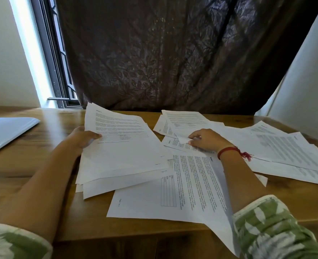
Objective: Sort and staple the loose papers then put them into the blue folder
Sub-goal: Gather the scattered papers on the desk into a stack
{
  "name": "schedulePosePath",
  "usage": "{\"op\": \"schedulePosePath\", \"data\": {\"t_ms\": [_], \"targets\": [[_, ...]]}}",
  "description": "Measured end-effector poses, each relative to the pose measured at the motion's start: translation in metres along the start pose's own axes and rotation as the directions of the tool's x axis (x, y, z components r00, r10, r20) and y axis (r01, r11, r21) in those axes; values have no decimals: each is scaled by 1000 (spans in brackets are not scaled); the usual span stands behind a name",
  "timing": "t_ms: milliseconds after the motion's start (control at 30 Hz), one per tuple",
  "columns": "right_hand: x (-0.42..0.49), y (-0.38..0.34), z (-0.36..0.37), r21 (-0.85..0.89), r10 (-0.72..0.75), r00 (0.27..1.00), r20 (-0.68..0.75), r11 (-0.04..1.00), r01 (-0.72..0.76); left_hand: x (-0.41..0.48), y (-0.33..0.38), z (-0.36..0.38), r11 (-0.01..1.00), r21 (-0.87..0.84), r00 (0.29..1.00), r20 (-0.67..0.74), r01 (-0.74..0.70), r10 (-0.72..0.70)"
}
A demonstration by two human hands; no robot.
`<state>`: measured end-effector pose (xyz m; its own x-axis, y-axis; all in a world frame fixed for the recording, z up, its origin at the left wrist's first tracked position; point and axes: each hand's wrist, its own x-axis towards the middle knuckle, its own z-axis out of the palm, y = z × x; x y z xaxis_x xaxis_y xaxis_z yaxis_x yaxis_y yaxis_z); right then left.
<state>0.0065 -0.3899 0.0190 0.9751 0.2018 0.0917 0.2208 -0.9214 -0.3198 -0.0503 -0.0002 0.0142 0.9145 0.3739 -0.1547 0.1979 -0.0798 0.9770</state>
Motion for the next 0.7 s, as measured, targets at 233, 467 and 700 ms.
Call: {"op": "schedulePosePath", "data": {"t_ms": [233, 467, 700], "targets": [[11, -13, 18, -236, -155, 981, -117, 964, 125, 1, 0, 3, 1000, 5, 1000, 7, 5, -5], [15, -22, 25, -433, -249, 945, -213, 891, 137, -2, 1, 1, 999, 37, 1000, -15, 13, -13], [-1, -70, 12, -144, -248, 876, -415, 968, 206, -6, 1, 0, 1000, 11, 1000, -10, 25, -25]]}}
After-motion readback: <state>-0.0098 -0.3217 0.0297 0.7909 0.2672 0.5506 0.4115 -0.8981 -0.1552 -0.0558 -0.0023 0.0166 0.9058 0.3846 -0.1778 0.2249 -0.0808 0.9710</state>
